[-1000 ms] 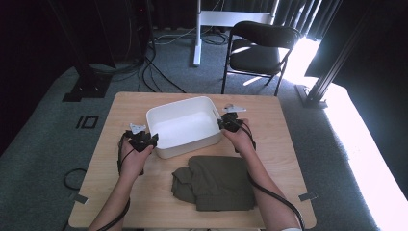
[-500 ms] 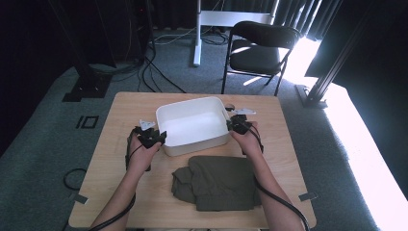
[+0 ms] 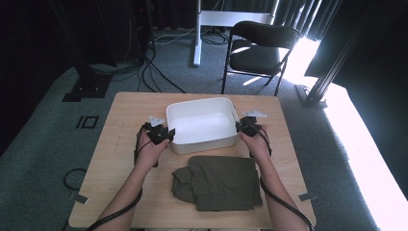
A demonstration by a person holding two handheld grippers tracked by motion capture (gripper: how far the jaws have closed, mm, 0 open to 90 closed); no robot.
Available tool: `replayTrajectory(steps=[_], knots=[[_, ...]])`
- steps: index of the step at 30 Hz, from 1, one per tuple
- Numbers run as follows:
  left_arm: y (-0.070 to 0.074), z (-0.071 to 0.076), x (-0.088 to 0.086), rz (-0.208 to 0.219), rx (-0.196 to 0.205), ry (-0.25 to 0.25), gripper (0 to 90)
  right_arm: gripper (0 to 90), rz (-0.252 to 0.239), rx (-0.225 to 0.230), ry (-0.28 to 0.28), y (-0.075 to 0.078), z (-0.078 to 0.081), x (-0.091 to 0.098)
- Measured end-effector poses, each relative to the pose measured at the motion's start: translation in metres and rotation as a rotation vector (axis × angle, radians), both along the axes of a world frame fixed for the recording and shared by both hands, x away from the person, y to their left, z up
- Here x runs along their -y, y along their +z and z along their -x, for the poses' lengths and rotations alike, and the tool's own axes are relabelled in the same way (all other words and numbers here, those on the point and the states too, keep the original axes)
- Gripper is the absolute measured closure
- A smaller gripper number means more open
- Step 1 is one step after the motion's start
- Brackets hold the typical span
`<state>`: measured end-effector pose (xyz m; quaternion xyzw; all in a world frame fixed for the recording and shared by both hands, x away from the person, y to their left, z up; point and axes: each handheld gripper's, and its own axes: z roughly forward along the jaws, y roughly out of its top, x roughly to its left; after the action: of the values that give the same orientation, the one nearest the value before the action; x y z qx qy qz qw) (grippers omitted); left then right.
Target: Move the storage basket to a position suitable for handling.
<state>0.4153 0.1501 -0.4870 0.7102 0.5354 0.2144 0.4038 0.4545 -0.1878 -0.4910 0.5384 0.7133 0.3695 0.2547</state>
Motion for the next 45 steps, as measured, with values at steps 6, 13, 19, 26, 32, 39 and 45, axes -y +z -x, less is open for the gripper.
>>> replayTrajectory(steps=[6,13,19,26,32,39,45], knots=[[0.0,-0.007,0.011,-0.004,-0.002,-0.028,67.0,82.6,-0.019,-0.004,-0.034,0.0,0.004,0.012],[0.0,-0.015,0.023,-0.005,0.0,-0.052,67.6,82.3,-0.022,-0.006,-0.066,-0.001,0.008,0.025],[0.0,-0.02,0.034,-0.017,-0.003,-0.079,67.8,82.1,-0.03,-0.012,-0.087,0.0,0.012,0.037],[0.0,-0.026,0.046,-0.012,0.001,-0.096,68.3,81.6,-0.037,-0.013,-0.112,-0.001,0.017,0.049],[0.0,-0.03,0.055,-0.021,-0.002,-0.114,68.7,81.5,-0.037,-0.009,-0.132,-0.002,0.021,0.057],[0.0,-0.034,0.063,-0.02,-0.004,-0.124,69.5,81.1,-0.057,-0.01,-0.153,-0.002,0.026,0.065],[0.001,-0.036,0.068,-0.032,-0.006,-0.135,69.6,81.0,-0.065,-0.012,-0.166,-0.002,0.028,0.071]])
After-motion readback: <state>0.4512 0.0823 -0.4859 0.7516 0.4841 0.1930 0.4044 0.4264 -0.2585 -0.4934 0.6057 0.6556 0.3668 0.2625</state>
